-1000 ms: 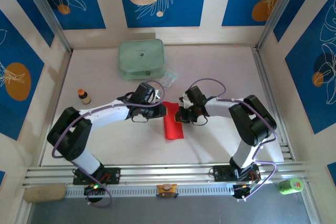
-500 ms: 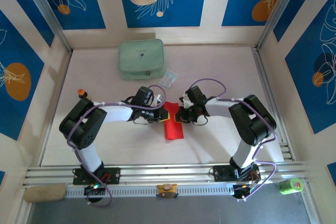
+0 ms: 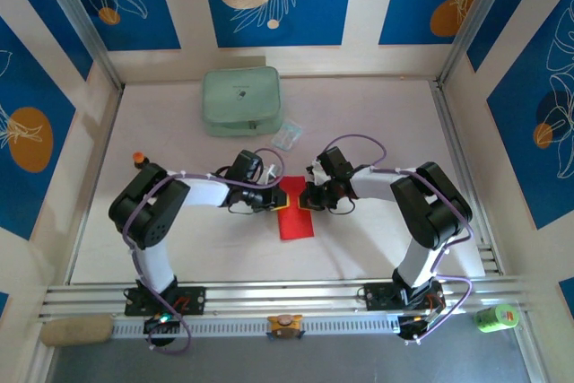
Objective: Fold a paper plane with a square sheet of paper (pick it up from the middle)
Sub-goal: Fold the paper in half at the center of the table.
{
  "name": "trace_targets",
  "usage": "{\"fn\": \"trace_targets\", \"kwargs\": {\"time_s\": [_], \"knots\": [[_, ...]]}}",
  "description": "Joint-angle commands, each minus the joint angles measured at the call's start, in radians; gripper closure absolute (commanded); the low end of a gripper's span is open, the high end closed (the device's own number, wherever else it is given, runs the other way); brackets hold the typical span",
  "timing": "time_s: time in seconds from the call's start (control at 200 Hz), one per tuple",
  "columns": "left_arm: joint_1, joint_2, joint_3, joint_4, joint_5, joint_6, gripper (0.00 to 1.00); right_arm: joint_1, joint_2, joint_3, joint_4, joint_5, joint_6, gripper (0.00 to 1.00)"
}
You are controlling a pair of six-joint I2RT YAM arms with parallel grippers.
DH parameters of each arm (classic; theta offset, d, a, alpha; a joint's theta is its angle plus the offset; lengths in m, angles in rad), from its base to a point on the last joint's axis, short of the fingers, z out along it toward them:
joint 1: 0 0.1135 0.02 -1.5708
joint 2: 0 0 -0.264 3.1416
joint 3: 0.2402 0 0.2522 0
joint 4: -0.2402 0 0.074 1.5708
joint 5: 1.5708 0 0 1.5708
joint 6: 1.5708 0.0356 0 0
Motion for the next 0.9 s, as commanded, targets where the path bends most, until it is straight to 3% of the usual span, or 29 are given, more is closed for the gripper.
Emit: {"fn": "trace_targets", "kwargs": {"time_s": [0.0,0.43,0.65,0.895], "knots": [[0.018,0.028,-0.031,-0.071,-0.033,0.071,1.0,0.008,0.027,-0.035,-0.082,0.026,0.009,1.0],[0.042,-0.06,0.076,-0.184,-0.026,0.108,1.0,0.016,0.028,-0.033,-0.088,0.04,0.016,1.0],[0.075,0.041,0.11,-0.147,0.036,0.108,1.0,0.015,0.033,-0.029,-0.087,0.034,0.016,1.0],[0.095,0.095,0.066,-0.135,-0.011,0.11,1.0,0.017,0.037,-0.037,-0.083,0.031,0.018,1.0]]}}
